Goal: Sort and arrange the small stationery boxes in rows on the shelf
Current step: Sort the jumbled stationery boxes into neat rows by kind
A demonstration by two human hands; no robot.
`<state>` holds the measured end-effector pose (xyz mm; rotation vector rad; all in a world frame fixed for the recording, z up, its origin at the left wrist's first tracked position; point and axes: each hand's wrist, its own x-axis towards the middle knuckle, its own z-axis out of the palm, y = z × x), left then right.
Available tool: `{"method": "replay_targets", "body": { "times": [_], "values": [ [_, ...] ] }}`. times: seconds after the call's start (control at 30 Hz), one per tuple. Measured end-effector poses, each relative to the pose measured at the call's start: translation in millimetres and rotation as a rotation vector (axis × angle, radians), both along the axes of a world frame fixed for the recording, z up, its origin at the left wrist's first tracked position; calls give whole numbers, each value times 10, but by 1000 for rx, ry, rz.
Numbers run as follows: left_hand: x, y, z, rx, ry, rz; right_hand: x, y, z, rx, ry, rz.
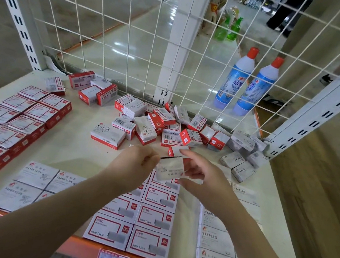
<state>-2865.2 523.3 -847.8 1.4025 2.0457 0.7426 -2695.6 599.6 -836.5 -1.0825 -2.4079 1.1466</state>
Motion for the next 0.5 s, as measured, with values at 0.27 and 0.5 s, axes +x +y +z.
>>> {"method": "replay_targets", "body": {
  "times": [0.27,0.5],
  "values": [
    [12,11,-19,2,-134,61,-7,15,-51,-25,58,-13],
    [40,26,7,62,-133,132,-39,-58,-88,-145,-53,-21]
  ]
}}
